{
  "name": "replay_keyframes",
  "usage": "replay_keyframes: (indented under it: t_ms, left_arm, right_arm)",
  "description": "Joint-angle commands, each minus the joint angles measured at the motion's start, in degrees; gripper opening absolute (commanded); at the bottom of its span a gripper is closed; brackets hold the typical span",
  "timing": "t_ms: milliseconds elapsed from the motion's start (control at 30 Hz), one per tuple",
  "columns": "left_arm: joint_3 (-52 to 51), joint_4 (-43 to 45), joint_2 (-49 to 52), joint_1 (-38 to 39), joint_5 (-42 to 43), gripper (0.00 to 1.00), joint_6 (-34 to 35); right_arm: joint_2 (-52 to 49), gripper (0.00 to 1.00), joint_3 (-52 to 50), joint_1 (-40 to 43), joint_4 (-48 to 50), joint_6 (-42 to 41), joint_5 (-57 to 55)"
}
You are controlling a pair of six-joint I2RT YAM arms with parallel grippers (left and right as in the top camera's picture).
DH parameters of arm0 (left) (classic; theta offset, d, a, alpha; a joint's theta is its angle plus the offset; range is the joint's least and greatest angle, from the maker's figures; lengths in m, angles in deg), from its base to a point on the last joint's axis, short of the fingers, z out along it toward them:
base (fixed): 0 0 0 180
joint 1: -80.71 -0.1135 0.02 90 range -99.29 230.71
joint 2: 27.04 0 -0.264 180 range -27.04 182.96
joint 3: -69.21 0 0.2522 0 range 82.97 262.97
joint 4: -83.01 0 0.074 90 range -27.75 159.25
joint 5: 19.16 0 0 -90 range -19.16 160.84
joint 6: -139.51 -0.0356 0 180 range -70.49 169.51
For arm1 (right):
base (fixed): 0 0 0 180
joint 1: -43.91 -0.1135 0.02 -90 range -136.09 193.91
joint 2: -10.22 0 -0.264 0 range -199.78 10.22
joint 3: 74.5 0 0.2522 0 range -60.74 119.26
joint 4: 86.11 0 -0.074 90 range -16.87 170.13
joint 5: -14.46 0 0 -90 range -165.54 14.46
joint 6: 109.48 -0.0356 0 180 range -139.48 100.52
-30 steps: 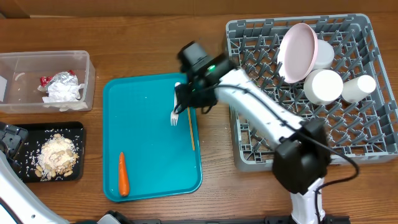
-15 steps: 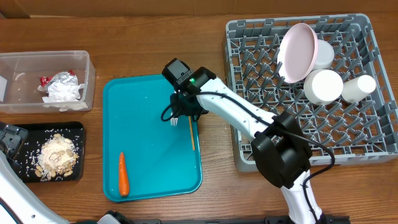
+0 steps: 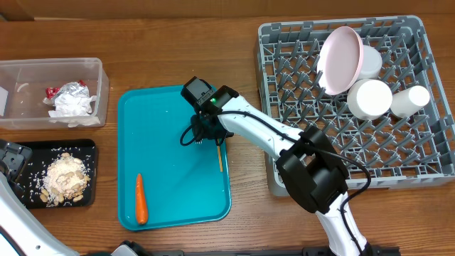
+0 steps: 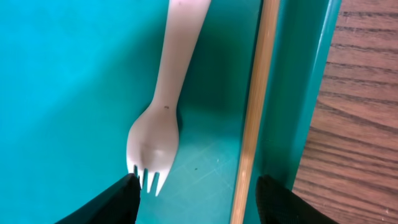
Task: Sort waste into correct bins and load items into the dishwasher rack
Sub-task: 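Move the right gripper left over the wooden chopstick on the tray, then lower the right gripper and close it on the chopstick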
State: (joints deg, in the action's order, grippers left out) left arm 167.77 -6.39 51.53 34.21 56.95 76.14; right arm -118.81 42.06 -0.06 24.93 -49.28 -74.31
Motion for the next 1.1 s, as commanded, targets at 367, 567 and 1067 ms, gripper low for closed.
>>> replay_keyframes:
  t_ms: [367, 567, 1067]
  left_arm:
    - [1.18, 0.00, 0.20, -0.07, 0.24, 1.00, 0.59]
    - [1.18, 0.00, 0.20, -0.07, 0.24, 1.00, 0.59]
    - [1.18, 0.00, 0.20, -0.07, 0.24, 1.00, 0.59]
  right_arm:
    - [-2.89, 0.63, -0.20, -0.24, 1.18, -0.44, 6.23]
    - [-2.32, 0.63, 0.52, -0.22, -0.39, 2.05, 11.32]
    - [1.86, 0.62, 3.30, 0.57, -8.09, 1.75, 2.67]
